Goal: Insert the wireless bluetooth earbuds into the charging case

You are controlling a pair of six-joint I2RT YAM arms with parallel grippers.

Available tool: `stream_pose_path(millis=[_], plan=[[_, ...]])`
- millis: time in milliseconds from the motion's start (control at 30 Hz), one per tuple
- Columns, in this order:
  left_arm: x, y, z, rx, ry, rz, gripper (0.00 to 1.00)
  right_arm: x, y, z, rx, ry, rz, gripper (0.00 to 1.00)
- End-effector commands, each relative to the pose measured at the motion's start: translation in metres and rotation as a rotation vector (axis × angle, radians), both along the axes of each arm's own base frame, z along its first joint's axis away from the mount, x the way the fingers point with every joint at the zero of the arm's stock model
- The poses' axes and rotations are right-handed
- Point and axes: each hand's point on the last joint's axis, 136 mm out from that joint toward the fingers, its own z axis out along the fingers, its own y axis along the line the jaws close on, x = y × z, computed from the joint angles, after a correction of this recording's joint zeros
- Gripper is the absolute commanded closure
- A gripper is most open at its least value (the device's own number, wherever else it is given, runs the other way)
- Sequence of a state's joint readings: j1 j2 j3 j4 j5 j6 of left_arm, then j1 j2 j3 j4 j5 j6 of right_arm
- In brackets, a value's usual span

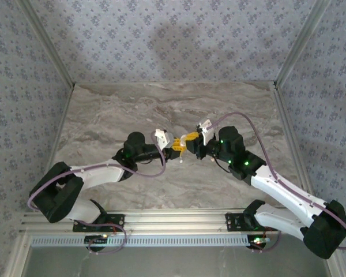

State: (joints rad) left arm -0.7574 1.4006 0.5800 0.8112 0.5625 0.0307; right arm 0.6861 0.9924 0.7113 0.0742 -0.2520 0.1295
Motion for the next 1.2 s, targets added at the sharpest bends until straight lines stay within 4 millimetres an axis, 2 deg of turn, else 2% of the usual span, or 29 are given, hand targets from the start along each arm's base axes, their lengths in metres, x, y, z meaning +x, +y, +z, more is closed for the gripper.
stream_pose_path(millis=[0, 600, 933, 1167], plan=[[-0.007, -0.004, 0.032, -0.044, -0.158, -0.013, 0.89, -0.006, 0.0, 0.002, -0.029, -0.003, 0.024, 0.79], [-0.011, -0.002, 0.031, -0.019, -0.236, 0.016, 0.89, -0.007, -0.004, -0.001, -0.062, -0.022, 0.002, 0.8], [-0.01, -0.001, 0.037, -0.036, -0.231, 0.032, 0.88, -0.011, 0.0, -0.007, -0.074, -0.005, 0.013, 0.76], [-0.004, -0.002, 0.042, -0.092, -0.196, 0.062, 0.88, -0.006, 0.001, -0.008, -0.08, -0.002, 0.001, 0.75]])
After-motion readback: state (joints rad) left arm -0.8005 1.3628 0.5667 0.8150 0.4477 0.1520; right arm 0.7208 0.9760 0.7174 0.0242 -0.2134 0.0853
